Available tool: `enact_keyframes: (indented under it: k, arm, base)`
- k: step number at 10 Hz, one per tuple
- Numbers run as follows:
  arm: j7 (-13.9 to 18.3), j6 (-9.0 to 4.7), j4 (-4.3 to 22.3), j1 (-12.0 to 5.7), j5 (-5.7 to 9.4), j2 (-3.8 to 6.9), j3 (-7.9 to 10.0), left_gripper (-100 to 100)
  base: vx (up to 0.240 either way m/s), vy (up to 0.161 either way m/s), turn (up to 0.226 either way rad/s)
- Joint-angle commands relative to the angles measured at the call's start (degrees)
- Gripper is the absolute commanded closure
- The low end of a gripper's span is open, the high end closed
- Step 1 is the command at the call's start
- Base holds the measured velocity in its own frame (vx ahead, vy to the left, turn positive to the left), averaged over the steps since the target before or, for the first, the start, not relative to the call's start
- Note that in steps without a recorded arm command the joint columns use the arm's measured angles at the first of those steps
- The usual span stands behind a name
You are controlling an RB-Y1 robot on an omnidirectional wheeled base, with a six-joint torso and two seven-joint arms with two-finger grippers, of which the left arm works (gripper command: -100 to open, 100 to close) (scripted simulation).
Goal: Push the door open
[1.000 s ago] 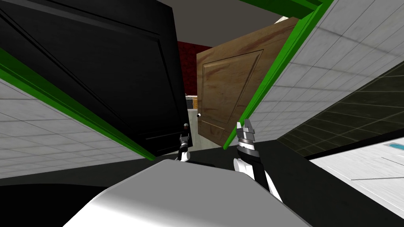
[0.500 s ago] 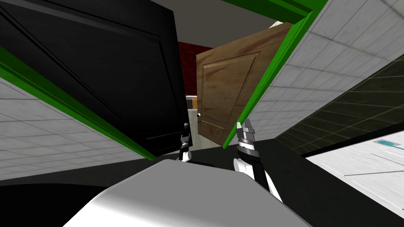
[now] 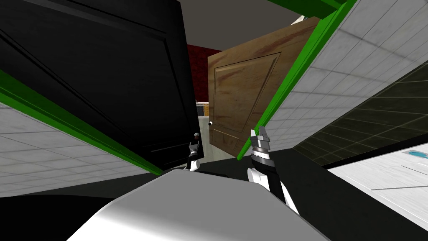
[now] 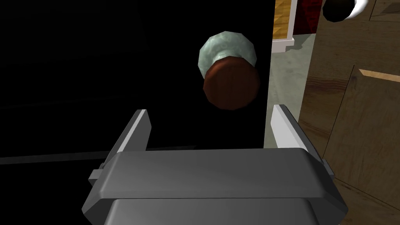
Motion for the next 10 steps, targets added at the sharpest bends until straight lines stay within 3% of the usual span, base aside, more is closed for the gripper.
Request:
enact_keyframes:
  k: [1, 3, 5, 6, 7, 10]
  arm:
    - [0.46, -0.26, 0.66, -0.3, 0.07, 0.59, 0.11, -100]
    - [0.68, -0.21, 0.79, -0.42, 0.2, -0.02, 0.29, -100]
    - [0.9, -0.17, 0.92, -0.54, 0.33, -2.18, 0.47, -100]
    - [0.8, -0.16, 0.95, -0.52, 0.32, -1.5, 0.44, -100]
    - [0.8, -0.16, 0.95, -0.52, 0.32, -1.5, 0.44, 100]
    - [0.8, -0.16, 0.95, -0.52, 0.32, -1.5, 0.44, 100]
  base:
    - [0.197, 0.084, -0.017]
    - [0.212, 0.071, -0.018]
    - [0.177, 0.071, -0.024]
    - [0.068, 0.033, -0.013]
    - [-0.007, -0.007, -0.005]
    - [-0.023, -0.01, 0.006]
